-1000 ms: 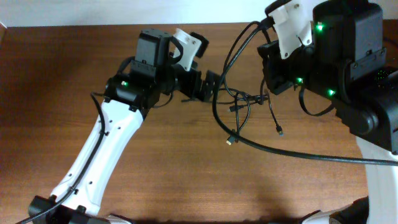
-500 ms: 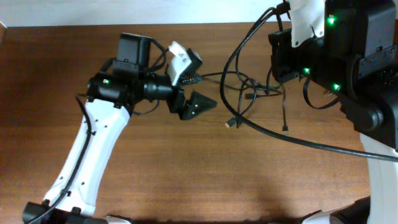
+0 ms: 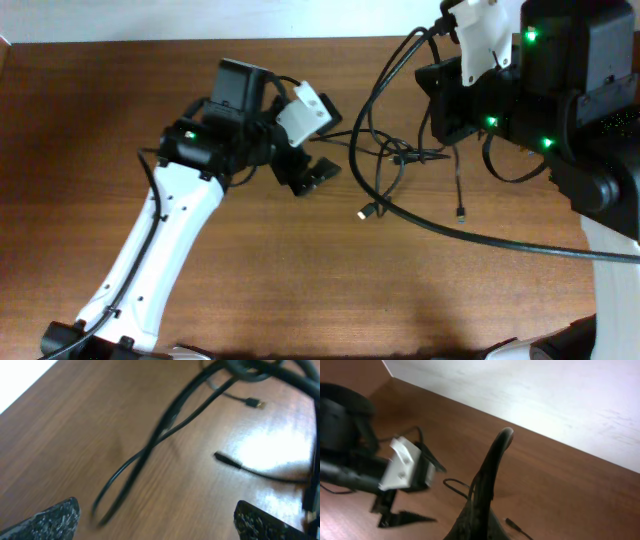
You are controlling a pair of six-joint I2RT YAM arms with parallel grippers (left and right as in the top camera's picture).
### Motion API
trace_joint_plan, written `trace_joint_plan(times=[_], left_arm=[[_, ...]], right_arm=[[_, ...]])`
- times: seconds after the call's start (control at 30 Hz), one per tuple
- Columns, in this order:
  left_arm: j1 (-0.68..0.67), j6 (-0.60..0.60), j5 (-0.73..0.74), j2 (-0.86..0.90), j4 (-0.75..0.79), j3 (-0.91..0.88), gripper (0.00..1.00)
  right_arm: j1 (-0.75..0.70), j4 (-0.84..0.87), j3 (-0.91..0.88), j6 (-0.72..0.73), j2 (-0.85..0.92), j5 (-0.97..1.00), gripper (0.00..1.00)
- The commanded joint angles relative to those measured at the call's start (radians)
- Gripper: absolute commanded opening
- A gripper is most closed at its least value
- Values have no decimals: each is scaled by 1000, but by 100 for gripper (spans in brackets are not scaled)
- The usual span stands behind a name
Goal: Untangle cables
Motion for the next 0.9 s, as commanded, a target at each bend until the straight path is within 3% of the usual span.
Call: trace_joint_plan(times=[0.0, 0.03, 0.07, 0.1, 0.13, 0.2, 0.3, 0.4, 0.63, 0.77, 0.87], left_arm=[[-64, 20, -9, 32, 3, 1, 99], [-72, 20, -9, 49, 3, 1, 99], [-72, 20, -9, 60, 3, 1, 84], [-72, 20, -10, 70, 2, 1, 49], [-72, 19, -17, 70, 4, 1, 0], [-72, 9, -61, 67, -3, 6, 0], [-48, -41, -241, 10, -35, 23, 0], [21, -119, -385, -105, -36, 23, 0], [454, -161, -439, -258, -192, 23, 0], [613, -220, -486, -281, -192, 23, 0], [636, -236, -500, -296, -188, 23, 0]], right_arm=[[-3, -2, 69, 15, -4, -53, 4], [-3, -14, 91, 18, -5, -70, 4], [-3, -26, 109, 18, -6, -71, 4], [-4, -39, 122, 17, -8, -67, 4], [-4, -45, 124, 17, -10, -50, 4], [-4, -66, 124, 17, -9, 32, 4], [-5, -83, 124, -2, -9, 111, 4], [-103, -74, 124, -1, -6, 125, 4], [-480, -76, 123, -2, 29, 125, 4], [-632, -76, 123, -1, 41, 129, 4], [-665, -67, 123, -2, 53, 84, 4]])
